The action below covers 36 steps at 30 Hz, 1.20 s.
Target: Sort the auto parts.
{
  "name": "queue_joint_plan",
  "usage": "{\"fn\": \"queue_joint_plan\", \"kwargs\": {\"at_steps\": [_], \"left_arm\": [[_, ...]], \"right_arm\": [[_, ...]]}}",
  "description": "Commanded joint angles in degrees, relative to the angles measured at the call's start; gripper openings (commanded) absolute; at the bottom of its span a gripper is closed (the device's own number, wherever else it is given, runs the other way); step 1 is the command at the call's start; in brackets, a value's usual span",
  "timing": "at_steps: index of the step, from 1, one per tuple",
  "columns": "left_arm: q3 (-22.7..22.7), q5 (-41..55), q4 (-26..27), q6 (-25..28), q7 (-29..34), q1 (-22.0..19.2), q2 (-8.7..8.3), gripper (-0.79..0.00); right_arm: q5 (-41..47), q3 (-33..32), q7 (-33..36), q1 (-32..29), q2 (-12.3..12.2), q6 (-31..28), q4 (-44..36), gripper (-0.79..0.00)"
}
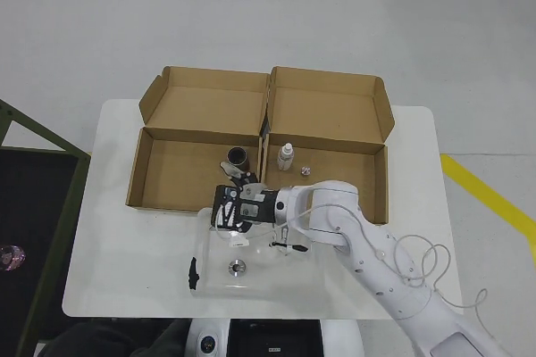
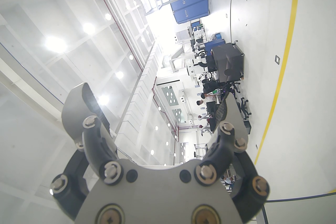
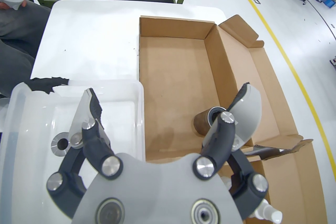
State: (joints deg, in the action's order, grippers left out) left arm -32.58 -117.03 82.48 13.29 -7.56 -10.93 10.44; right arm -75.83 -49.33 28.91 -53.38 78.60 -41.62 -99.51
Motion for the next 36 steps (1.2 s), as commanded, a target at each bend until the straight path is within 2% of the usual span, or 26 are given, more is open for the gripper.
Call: {"fn": "queue_joint_plan", "kwargs": {"at_steps": [1, 20, 29, 36], "left_arm": [[0.0, 0.0, 0.0, 0.0, 0.0, 0.0, 0.00, 0.000], [0.0, 0.0, 0.0, 0.0, 0.0, 0.0, 0.00, 0.000], [0.0, 0.0, 0.0, 0.0, 0.0, 0.0, 0.00, 0.000], [0.0, 0.0, 0.0, 0.0, 0.0, 0.0, 0.00, 0.000]], "right_arm": [[-0.3, -0.8, 0.2, -1.6, -0.5, -0.8, -1.7, 0.000], [-6.3, -3.6, -2.8, -12.6, -3.9, -9.3, -9.2, 0.000], [-11.0, -2.3, -6.0, -14.3, -4.5, -8.8, -7.4, -0.018], [-13.8, -0.2, -7.8, -14.1, -4.7, -8.4, -5.3, -0.077]]}}
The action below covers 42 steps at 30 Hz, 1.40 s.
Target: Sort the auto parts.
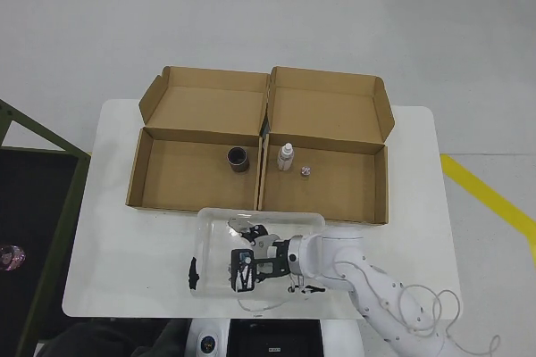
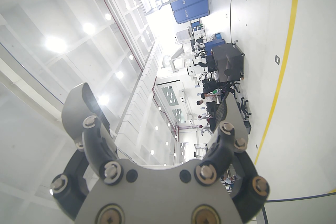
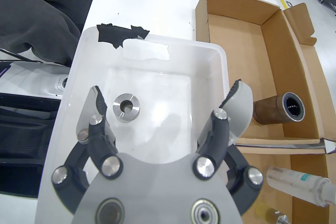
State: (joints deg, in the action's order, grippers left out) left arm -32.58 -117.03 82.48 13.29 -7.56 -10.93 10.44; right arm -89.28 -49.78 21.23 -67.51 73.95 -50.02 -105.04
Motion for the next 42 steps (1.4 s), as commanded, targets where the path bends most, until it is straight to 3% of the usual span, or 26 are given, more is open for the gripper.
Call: {"fn": "queue_joint_plan", "kwargs": {"at_steps": [1, 18, 32, 35, 37, 42], "left_arm": [[0.0, 0.0, 0.0, 0.0, 0.0, 0.0, 0.00, 0.000], [0.0, 0.0, 0.0, 0.0, 0.0, 0.0, 0.00, 0.000], [0.0, 0.0, 0.0, 0.0, 0.0, 0.0, 0.00, 0.000], [0.0, 0.0, 0.0, 0.0, 0.0, 0.0, 0.00, 0.000], [0.0, 0.0, 0.0, 0.0, 0.0, 0.0, 0.00, 0.000], [0.0, 0.0, 0.0, 0.0, 0.0, 0.0, 0.00, 0.000]], "right_arm": [[-0.7, 0.5, -0.3, 0.1, 0.0, 0.1, 0.5, -0.080], [-4.3, 4.0, -1.2, 1.7, -0.1, 0.7, 5.6, -0.074], [-5.5, 7.5, -1.1, 3.8, 0.4, 1.2, 9.8, -0.117], [-5.6, 8.1, -1.2, 4.3, 0.6, 1.5, 10.4, -0.228], [-5.6, 8.4, -1.3, 4.6, 0.7, 1.6, 10.8, -0.394], [-5.5, 9.2, -0.9, 5.3, 0.9, 1.6, 11.3, -0.477]]}}
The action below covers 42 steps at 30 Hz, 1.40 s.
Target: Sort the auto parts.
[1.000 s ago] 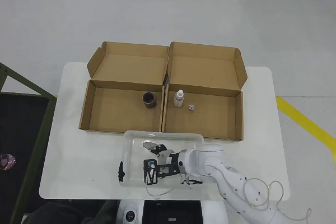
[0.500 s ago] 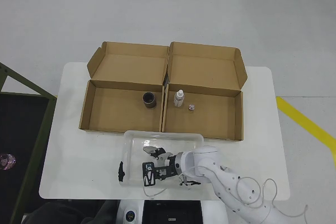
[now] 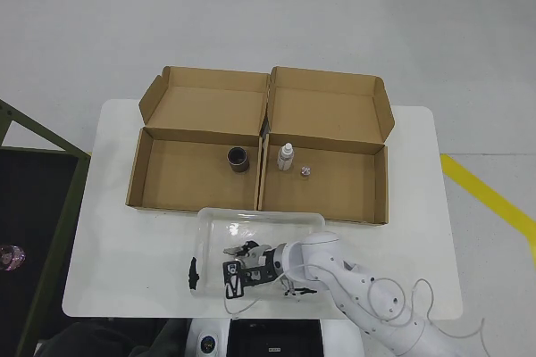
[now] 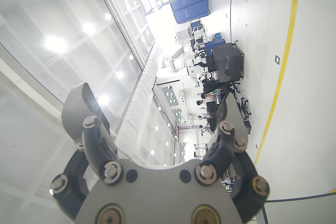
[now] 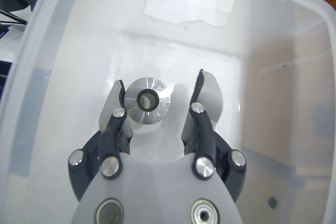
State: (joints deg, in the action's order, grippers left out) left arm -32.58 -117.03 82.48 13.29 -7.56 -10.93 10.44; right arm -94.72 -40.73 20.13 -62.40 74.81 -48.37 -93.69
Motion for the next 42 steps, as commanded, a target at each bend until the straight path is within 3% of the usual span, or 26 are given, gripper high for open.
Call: {"fn": "queue_joint_plan", "kwargs": {"at_steps": [1, 6, 9, 10, 42], "left_arm": [[0.0, 0.0, 0.0, 0.0, 0.0, 0.0, 0.00, 0.000], [0.0, 0.0, 0.0, 0.0, 0.0, 0.0, 0.00, 0.000], [0.0, 0.0, 0.0, 0.0, 0.0, 0.0, 0.00, 0.000], [0.0, 0.0, 0.0, 0.0, 0.0, 0.0, 0.00, 0.000], [0.0, 0.0, 0.0, 0.0, 0.0, 0.0, 0.00, 0.000]], "right_arm": [[0.0, 0.3, 0.3, 0.3, 0.1, -0.1, -0.2, -0.496], [0.4, 0.7, 1.0, 0.9, 0.3, -0.1, -0.3, -0.622], [0.9, 0.9, 1.1, 1.4, 0.4, -0.2, -0.6, -0.773], [1.2, 0.9, 1.1, 1.5, 0.4, -0.1, -0.7, -0.785], [8.3, -6.1, -1.3, 3.2, -0.8, -0.3, -10.5, -0.785]]}}
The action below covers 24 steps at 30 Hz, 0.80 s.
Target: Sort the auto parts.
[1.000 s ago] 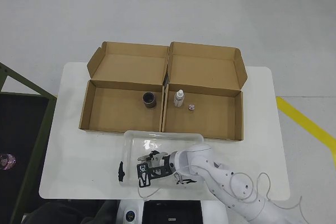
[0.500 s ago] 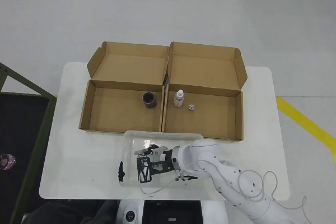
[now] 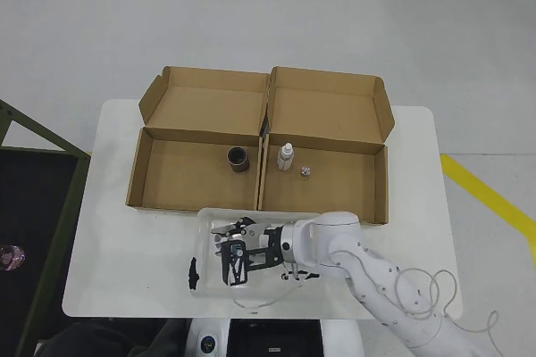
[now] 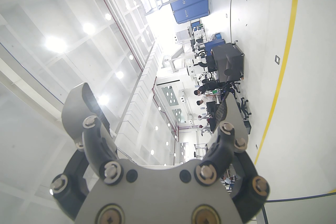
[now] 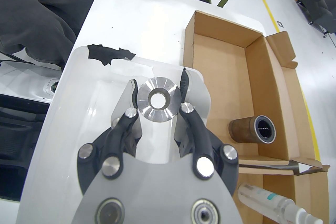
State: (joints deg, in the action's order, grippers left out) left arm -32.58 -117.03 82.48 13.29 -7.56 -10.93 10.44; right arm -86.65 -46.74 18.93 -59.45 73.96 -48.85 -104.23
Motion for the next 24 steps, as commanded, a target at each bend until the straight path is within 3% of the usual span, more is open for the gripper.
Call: {"fn": "queue_joint_plan", "kwargs": {"at_steps": [1, 13, 24], "left_arm": [[0.0, 0.0, 0.0, 0.0, 0.0, 0.0, 0.00, 0.000], [0.0, 0.0, 0.0, 0.0, 0.0, 0.0, 0.00, 0.000], [0.0, 0.0, 0.0, 0.0, 0.0, 0.0, 0.00, 0.000]], "right_arm": [[0.4, -0.2, -0.1, 0.6, 0.1, 0.4, 0.0, -0.785], [2.6, -0.3, -0.6, 6.2, 1.0, 3.7, 2.7, -0.785], [7.1, 2.1, 0.2, 13.2, 3.2, 8.2, 11.1, -0.785]]}}
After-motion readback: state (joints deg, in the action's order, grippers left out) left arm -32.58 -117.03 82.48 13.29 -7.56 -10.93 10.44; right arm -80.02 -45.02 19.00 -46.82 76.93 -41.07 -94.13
